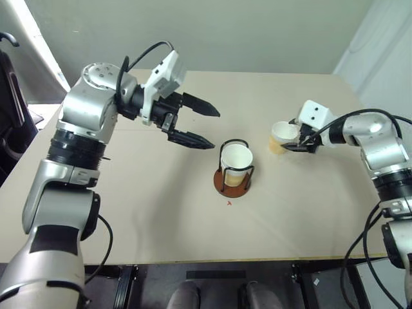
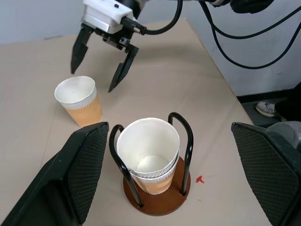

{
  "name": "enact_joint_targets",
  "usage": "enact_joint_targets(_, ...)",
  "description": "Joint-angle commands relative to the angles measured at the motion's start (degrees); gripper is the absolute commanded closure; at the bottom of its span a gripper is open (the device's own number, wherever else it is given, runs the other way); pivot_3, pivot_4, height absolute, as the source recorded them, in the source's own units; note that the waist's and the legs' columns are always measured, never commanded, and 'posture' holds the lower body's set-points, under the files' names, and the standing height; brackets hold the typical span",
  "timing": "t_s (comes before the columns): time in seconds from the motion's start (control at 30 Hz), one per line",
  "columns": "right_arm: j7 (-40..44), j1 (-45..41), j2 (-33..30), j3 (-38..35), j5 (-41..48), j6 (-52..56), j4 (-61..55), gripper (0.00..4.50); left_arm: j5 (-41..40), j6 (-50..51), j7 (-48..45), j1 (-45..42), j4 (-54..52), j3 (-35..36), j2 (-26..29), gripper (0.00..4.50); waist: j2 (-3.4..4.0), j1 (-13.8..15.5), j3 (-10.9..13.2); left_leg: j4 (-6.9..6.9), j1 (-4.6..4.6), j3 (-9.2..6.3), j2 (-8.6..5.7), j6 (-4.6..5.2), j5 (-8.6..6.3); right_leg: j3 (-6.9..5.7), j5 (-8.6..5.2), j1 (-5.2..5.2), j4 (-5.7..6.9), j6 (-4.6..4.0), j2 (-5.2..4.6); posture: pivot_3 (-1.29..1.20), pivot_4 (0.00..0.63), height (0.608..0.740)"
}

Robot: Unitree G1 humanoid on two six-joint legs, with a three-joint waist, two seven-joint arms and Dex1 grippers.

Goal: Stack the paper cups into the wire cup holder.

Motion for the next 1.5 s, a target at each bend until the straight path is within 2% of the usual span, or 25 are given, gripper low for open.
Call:
enact_joint_targets(0.03,0.3,-2.6,0.9,1.1,-3.1,-3.7,3.1,0.71,-0.4,0.1,-1.8,-0.9,-1.6,0.9,1.2,0.03,0.0,0.0,0.0,-0.01,0.0,0.0,0.0,0.0,0.0,0.01,0.0,0.01,-0.01,0.0,-0.01,0.0,0.15,0.74)
enact_joint_targets(0.17,0.3,-5.1,3.0,3.4,-7.0,-6.7,8.3,0.71,0.2,-0.1,-1.8,-0.5,-1.8,1.1,1.4,0.03,0.01,-0.1,0.0,-0.08,0.0,0.01,0.0,0.0,0.0,0.02,0.01,-0.02,0.0,-0.03,-0.01,0.0,0.15,0.74)
enact_joint_targets(0.37,0.7,-7.6,5.0,4.8,-10.5,-9.1,14.3,2.7,0.9,-1.1,-1.8,0.0,-2.0,0.5,1.9,0.0,0.02,0.0,0.0,-0.16,-0.02,0.0,0.0,0.0,0.0,0.04,0.01,-0.02,0.0,-0.07,-0.02,0.0,0.15,0.74)
enact_joint_targets(0.53,2.6,-7.5,5.6,3.6,-9.8,-7.2,14.1,4.46,1.3,-2.8,-1.8,0.4,-1.4,-0.6,2.9,0.0,0.02,0.0,0.0,-0.19,-0.06,0.0,0.0,-0.01,0.0,0.03,0.01,-0.02,0.01,-0.08,-0.02,0.0,0.15,0.74)
enact_joint_targets(0.7,6.0,-5.8,4.2,1.3,-7.2,-1.8,7.1,4.46,1.8,-4.8,-1.8,0.0,0.6,-1.4,4.4,0.0,0.04,0.0,0.0,-0.19,-0.14,-0.01,0.01,-0.02,0.0,0.04,0.0,-0.06,-0.01,-0.1,-0.02,0.0,0.15,0.74)
enact_joint_targets(0.9,11.6,-1.9,-0.6,-3.6,-0.9,12.5,-14.4,4.46,1.2,-6.8,-1.8,0.7,1.6,-2.2,7.3,0.0,0.05,0.1,0.0,-0.18,-0.3,-0.08,0.01,-0.03,0.0,0.0,0.0,-0.07,-0.09,-0.11,-0.02,0.0,0.15,0.74)
enact_joint_targets(1.13,15.1,-4.6,-3.3,-7.7,9.7,31.8,-33.1,4.46,0.9,-8.9,-1.8,1.2,2.7,-3.3,9.7,0.0,0.05,-0.1,0.0,-0.18,-0.35,-0.15,0.02,-0.04,0.01,0.04,-0.01,-0.07,-0.13,-0.11,-0.02,0.0,0.15,0.74)
enact_joint_targets(1.33,13.9,-6.6,-3.1,-6.6,15.2,39.0,-40.1,4.46,-3.8,-6.9,-1.8,2.0,1.1,-3.8,10.9,0.0,0.05,-0.2,0.0,-0.17,-0.35,-0.2,0.02,-0.04,0.02,0.03,-0.02,-0.12,-0.2,-0.13,-0.02,0.0,0.15,0.74)
enact_joint_targets(1.5,13.5,-7.0,-1.9,-4.1,17.3,39.7,-42.0,4.46,-5.6,-5.8,-1.8,2.6,0.3,-4.2,11.2,0.0,0.05,-0.4,0.0,-0.18,-0.35,-0.2,0.02,-0.06,0.04,0.02,-0.02,-0.19,-0.19,-0.13,-0.01,0.0,0.15,0.74)
